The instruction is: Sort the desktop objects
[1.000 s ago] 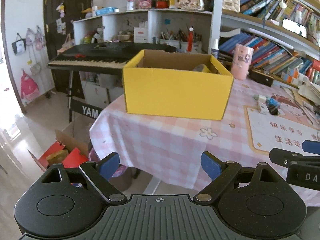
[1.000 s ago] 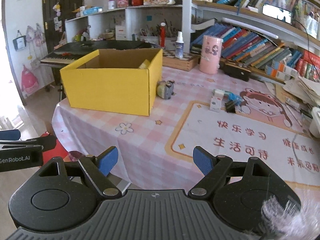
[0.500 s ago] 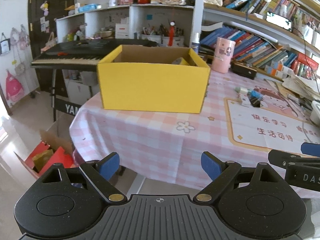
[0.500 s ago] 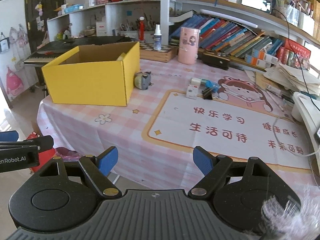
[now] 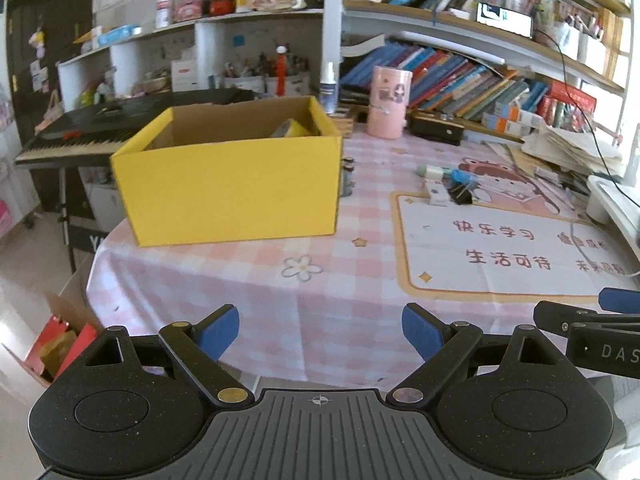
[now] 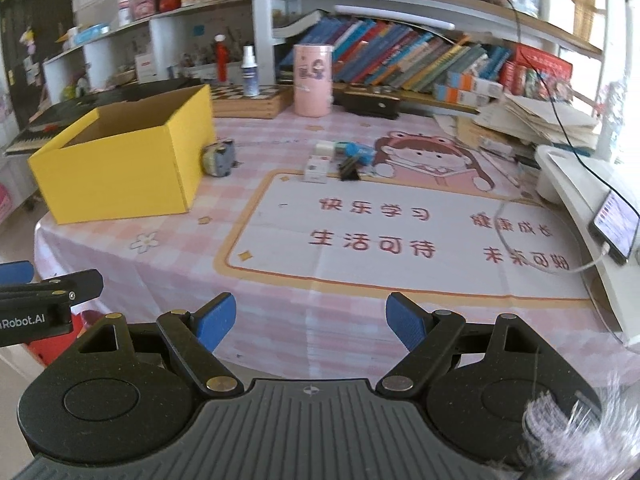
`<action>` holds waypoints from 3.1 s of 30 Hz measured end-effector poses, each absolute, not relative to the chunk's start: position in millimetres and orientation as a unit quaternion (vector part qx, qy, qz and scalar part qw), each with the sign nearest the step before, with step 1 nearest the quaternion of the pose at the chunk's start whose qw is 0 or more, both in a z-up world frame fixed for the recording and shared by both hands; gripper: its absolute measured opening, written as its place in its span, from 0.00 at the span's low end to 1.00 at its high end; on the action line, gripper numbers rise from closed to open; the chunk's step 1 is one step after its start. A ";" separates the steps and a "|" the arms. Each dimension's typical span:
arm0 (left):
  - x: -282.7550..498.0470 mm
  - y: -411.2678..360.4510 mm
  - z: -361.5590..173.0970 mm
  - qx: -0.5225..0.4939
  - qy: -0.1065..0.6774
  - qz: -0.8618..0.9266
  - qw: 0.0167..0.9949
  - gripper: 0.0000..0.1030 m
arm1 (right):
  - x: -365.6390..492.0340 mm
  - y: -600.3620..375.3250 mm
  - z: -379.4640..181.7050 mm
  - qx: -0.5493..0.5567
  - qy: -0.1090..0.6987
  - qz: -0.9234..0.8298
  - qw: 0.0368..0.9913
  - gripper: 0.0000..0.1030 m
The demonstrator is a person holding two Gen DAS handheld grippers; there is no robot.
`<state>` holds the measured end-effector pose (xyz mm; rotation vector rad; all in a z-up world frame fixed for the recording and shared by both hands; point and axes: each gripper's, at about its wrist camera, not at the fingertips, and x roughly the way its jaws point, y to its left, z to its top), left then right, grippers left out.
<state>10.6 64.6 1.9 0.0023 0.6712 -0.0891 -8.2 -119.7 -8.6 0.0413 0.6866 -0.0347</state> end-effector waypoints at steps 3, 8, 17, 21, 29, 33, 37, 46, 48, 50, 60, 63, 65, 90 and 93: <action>16.4 58.8 3.6 0.004 0.328 -0.050 0.943 0.88 | -4.5 -128.0 -8.7 0.025 0.337 -0.024 0.941 0.80; 29.7 45.0 5.0 0.011 0.327 -0.062 0.943 0.88 | 4.5 -140.7 -7.7 0.031 0.335 -0.034 0.941 0.80; 53.1 25.3 3.8 0.013 0.335 -0.080 0.939 0.88 | 23.6 -160.8 -9.3 0.036 0.343 -0.043 0.938 0.80; 62.6 14.7 1.7 0.016 0.339 -0.089 0.936 0.88 | 31.0 -170.2 -11.2 0.040 0.348 -0.051 0.935 0.80; 82.1 -4.7 -2.5 0.017 0.350 -0.103 0.931 0.88 | 45.6 -190.2 -14.7 0.044 0.359 -0.063 0.930 0.80; 94.1 -16.9 -5.4 0.017 0.355 -0.110 0.928 0.88 | 53.7 -200.4 -16.8 0.045 0.363 -0.069 0.928 0.80; 106.4 -29.1 -7.4 0.016 0.358 -0.114 0.927 0.88 | 63.7 -212.4 -17.7 0.045 0.366 -0.075 0.926 0.80; 133.3 -56.2 -8.7 0.006 0.359 -0.114 0.926 0.88 | 92.0 -241.0 -17.1 0.039 0.368 -0.077 0.926 0.80; 138.8 -60.9 -8.4 0.004 0.358 -0.110 0.927 0.88 | 98.3 -246.7 -16.4 0.037 0.368 -0.073 0.926 0.80; 144.4 -66.3 -7.6 0.002 0.357 -0.105 0.928 0.88 | 105.3 -252.4 -15.8 0.037 0.367 -0.069 0.927 0.80; 168.4 -90.6 -5.4 0.000 0.356 -0.081 0.931 0.88 | 140.1 -280.4 -14.9 0.036 0.364 -0.043 0.930 0.80; 174.0 -97.3 -5.0 -0.001 0.356 -0.074 0.931 0.87 | 148.9 -288.3 -15.4 0.037 0.364 -0.035 0.930 0.80; 177.9 -101.7 -4.4 0.000 0.356 -0.071 0.932 0.87 | 154.7 -294.2 -15.5 0.039 0.363 -0.030 0.931 0.80; 214.7 -141.9 -12.8 0.014 0.365 -0.051 0.929 0.71 | 202.6 -337.7 -21.8 0.072 0.359 0.004 0.930 0.80; 220.6 -144.5 -16.9 0.017 0.369 -0.051 0.928 0.65 | 206.0 -339.1 -23.5 0.071 0.362 0.007 0.929 0.80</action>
